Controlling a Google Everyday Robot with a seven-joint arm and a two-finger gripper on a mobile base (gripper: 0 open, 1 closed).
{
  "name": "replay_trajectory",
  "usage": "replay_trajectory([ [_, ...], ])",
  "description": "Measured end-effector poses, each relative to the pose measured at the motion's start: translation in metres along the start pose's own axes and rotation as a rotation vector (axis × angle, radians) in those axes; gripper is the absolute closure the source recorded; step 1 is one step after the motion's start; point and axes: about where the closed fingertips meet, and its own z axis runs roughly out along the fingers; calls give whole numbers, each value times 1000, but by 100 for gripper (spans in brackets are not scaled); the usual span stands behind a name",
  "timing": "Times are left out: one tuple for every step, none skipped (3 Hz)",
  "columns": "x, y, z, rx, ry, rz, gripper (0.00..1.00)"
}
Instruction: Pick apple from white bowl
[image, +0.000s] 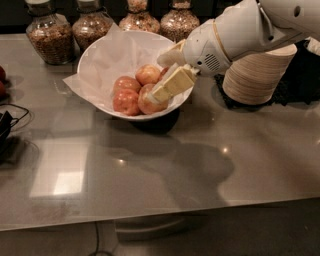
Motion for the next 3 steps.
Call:
replay_trajectory([
  [6, 2, 12, -34, 5, 18, 32],
  [14, 1, 21, -57, 13, 37, 32],
  [21, -2, 27, -69, 20, 54, 33],
])
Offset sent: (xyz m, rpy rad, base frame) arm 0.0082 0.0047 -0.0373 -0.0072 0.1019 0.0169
